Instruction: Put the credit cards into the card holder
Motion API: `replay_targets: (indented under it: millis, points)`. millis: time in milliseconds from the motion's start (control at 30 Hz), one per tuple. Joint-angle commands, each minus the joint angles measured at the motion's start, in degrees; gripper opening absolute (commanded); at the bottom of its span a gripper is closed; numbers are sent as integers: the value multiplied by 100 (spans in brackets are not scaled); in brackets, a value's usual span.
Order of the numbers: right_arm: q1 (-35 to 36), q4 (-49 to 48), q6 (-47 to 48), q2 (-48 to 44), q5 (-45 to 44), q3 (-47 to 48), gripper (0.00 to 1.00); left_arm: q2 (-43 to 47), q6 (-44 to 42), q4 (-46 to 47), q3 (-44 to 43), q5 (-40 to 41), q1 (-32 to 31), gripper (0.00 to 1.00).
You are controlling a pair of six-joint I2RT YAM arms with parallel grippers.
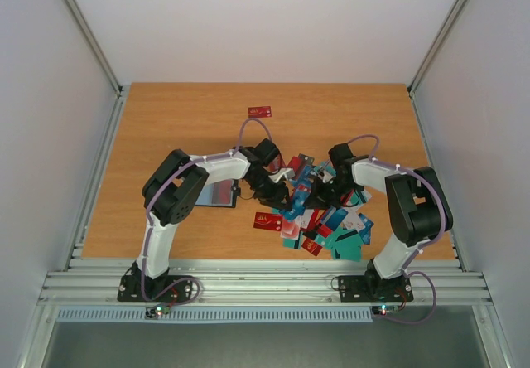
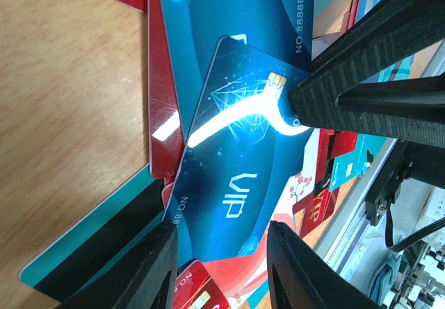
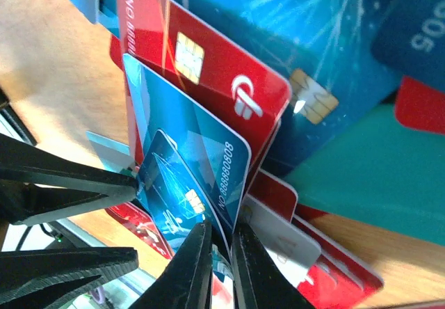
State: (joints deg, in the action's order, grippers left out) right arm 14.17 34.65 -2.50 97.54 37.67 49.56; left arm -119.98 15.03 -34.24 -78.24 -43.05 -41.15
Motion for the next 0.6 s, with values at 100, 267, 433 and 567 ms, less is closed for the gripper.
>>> replay_targets:
  millis: [100,267,433,567]
  points:
    - [24,529,31,-68,-374,-43,12,-139,79,32,80,184,-80,38]
    - [24,600,22,-133,-422,-78,14,-122,104,75,125,184,-79,38]
    - [24,643,-24,-219,-462,-145,20,-125,132,120,149,170,-80,37]
    - [24,603,-86,-285,-471,-236,18,-135,156,149,149,148,-79,37]
